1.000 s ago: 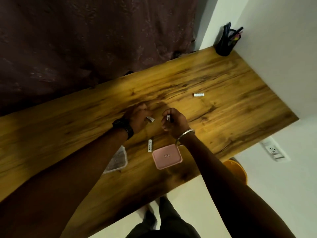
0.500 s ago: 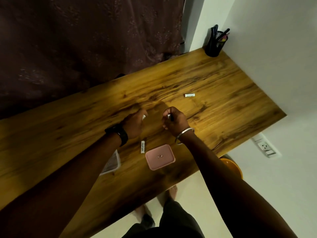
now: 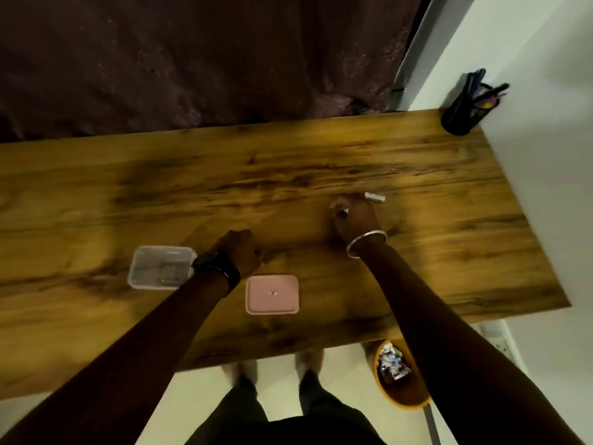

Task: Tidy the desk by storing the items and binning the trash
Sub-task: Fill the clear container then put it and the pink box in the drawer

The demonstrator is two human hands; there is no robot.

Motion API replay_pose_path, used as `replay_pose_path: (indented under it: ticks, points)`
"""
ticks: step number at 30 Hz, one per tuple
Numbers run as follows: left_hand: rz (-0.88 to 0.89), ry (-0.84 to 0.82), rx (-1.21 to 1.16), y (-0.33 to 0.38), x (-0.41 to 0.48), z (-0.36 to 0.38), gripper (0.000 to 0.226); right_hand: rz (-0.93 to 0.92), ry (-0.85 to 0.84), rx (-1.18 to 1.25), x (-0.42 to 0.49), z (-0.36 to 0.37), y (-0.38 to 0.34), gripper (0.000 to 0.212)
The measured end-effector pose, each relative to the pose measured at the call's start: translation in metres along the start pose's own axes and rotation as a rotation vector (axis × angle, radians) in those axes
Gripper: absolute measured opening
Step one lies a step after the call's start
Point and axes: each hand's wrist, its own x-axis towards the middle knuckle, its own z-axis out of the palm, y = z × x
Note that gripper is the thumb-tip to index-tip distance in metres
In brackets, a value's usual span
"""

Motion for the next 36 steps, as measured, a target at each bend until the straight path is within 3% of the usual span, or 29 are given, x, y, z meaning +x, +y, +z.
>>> replay_pose_path:
  ticks: [2, 7, 11, 15, 19, 23, 25, 27, 30, 36]
  points:
    - [-0.038, 0.013, 0.027, 0.007, -0.002, 0.001, 0.03, -0.003, 0.007, -0.043, -0.001, -0.007, 0.004, 0.029]
    - [-0.102, 0.045, 0.014, 0.012, 0.004, 0.0, 0.036, 0.031, 0.072, -0.126, 0.002, -0.016, 0.021, 0.051]
    - [0.027, 0.109, -0.191, 0.028, 0.016, 0.002, 0.019, 0.105, 0.125, -0.22, 0.013, -0.023, 0.036, 0.063]
    - [0.131, 0.145, -0.393, 0.066, 0.025, 0.0, 0.008, 0.183, 0.123, -0.243, 0.022, -0.032, 0.041, 0.046]
    - [0.094, 0.068, -0.629, 0.103, 0.031, -0.001, 0.01, 0.172, 0.099, -0.213, 0.023, -0.036, 0.046, 0.023]
    - [0.066, 0.005, -0.774, 0.114, 0.034, 0.001, 0.01, 0.135, 0.088, -0.146, 0.023, -0.029, 0.046, 0.017]
    - [0.067, -0.01, -0.781, 0.112, 0.032, -0.003, 0.021, 0.11, 0.127, -0.009, 0.018, -0.025, 0.041, 0.014]
    - [0.088, -0.006, -0.832, 0.108, 0.027, -0.012, 0.023, 0.11, 0.156, 0.184, 0.01, -0.025, 0.028, 0.023]
    - [0.108, -0.039, -1.111, 0.096, 0.016, -0.029, 0.017, 0.078, 0.134, 0.369, 0.001, -0.018, -0.001, 0.024]
    - [0.208, 0.172, -1.174, 0.038, -0.016, -0.057, 0.012, 0.23, -0.175, 1.019, -0.02, 0.008, -0.092, 0.016]
